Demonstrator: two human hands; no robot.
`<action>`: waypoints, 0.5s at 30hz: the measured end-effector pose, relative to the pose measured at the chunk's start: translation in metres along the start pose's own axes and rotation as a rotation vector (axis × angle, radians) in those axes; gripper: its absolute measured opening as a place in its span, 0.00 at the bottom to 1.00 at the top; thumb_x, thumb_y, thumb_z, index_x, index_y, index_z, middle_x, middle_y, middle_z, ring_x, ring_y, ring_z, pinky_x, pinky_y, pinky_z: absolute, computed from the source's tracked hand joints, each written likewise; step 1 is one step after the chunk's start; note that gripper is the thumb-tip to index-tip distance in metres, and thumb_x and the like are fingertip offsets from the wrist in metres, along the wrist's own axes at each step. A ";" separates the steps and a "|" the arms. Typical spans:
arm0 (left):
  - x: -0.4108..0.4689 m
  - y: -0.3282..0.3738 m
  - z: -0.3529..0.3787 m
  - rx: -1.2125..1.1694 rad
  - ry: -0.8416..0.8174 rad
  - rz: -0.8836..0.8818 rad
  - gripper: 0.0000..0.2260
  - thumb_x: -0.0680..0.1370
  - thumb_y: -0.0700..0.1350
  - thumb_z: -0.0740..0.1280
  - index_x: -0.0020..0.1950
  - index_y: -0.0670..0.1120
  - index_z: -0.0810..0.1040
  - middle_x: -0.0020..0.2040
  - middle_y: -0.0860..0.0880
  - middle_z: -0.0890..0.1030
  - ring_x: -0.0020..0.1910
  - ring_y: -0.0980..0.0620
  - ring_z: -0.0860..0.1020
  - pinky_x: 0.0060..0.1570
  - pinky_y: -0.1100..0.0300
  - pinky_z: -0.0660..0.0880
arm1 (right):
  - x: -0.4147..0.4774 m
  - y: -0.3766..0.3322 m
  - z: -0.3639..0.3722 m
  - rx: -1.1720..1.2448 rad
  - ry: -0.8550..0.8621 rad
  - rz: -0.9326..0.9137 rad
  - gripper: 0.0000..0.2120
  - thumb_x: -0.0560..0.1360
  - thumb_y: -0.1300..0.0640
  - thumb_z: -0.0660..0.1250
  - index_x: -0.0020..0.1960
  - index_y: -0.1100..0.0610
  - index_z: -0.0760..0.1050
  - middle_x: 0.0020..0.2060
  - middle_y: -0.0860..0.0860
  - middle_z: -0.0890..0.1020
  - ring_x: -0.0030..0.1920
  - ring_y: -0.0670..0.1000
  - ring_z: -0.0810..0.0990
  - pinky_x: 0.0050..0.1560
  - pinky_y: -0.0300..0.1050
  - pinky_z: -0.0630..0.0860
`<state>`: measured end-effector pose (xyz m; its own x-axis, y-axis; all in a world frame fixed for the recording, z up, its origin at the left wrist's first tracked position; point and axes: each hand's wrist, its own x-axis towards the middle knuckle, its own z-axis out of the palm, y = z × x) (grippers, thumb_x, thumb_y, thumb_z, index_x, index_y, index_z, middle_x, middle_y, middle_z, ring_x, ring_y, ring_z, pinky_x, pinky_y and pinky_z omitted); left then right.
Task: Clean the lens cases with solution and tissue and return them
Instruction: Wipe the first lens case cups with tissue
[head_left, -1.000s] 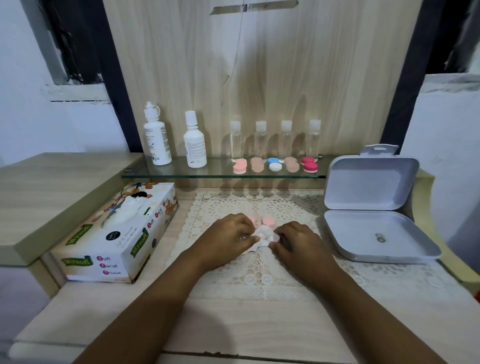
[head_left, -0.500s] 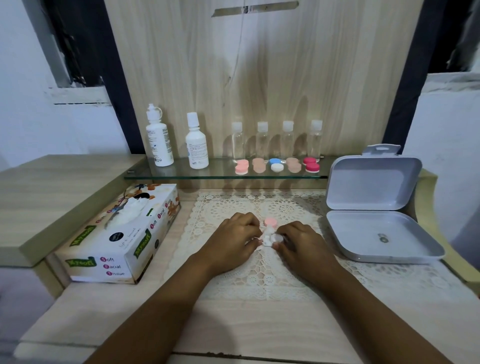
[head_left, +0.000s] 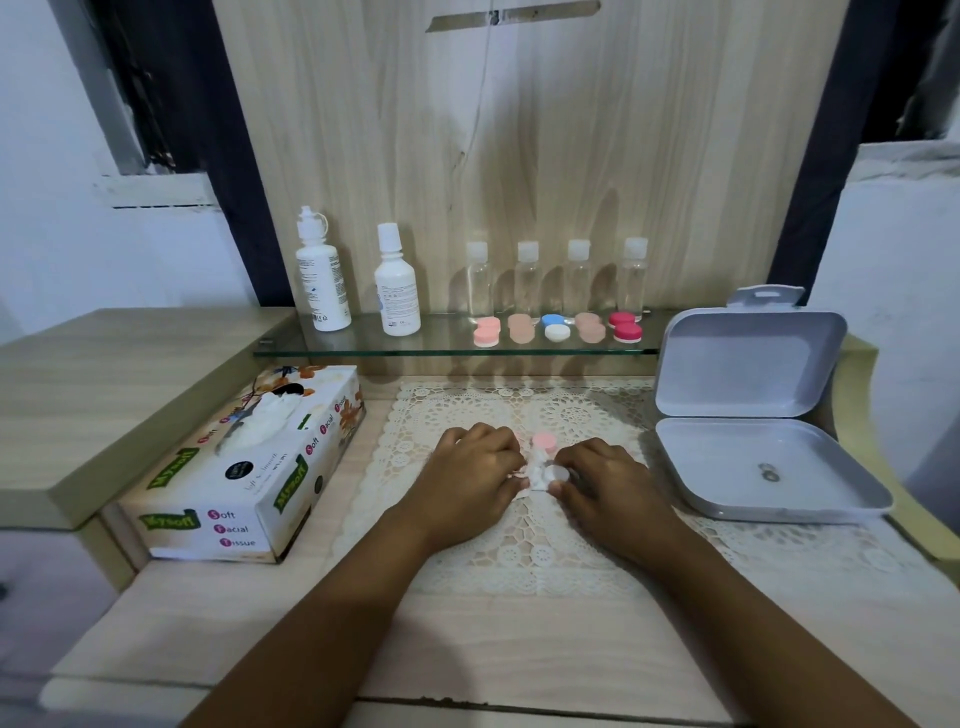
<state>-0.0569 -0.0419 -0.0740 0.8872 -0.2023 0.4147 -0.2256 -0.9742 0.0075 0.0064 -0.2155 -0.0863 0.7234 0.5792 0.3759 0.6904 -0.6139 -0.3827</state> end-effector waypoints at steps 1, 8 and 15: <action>0.000 0.001 0.001 -0.055 -0.014 -0.018 0.13 0.80 0.50 0.59 0.58 0.45 0.76 0.57 0.52 0.73 0.59 0.53 0.67 0.57 0.60 0.58 | 0.000 0.000 0.000 0.002 -0.001 -0.001 0.16 0.77 0.50 0.62 0.63 0.52 0.72 0.60 0.48 0.75 0.59 0.51 0.70 0.54 0.44 0.65; -0.006 0.000 -0.002 0.012 -0.039 -0.074 0.14 0.80 0.53 0.58 0.60 0.51 0.78 0.58 0.57 0.72 0.61 0.56 0.65 0.64 0.53 0.52 | 0.000 0.001 0.000 -0.001 -0.022 0.001 0.15 0.77 0.49 0.62 0.63 0.51 0.72 0.61 0.47 0.74 0.60 0.51 0.70 0.56 0.45 0.67; -0.005 0.005 -0.001 0.010 -0.023 -0.036 0.13 0.80 0.49 0.58 0.59 0.47 0.76 0.57 0.53 0.73 0.61 0.53 0.66 0.64 0.54 0.54 | 0.000 0.000 0.000 0.004 -0.021 0.001 0.15 0.77 0.49 0.62 0.63 0.51 0.72 0.60 0.48 0.74 0.59 0.51 0.70 0.56 0.46 0.66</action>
<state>-0.0628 -0.0454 -0.0750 0.9037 -0.1689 0.3934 -0.1890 -0.9819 0.0128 0.0067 -0.2153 -0.0868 0.7239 0.5899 0.3579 0.6899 -0.6124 -0.3861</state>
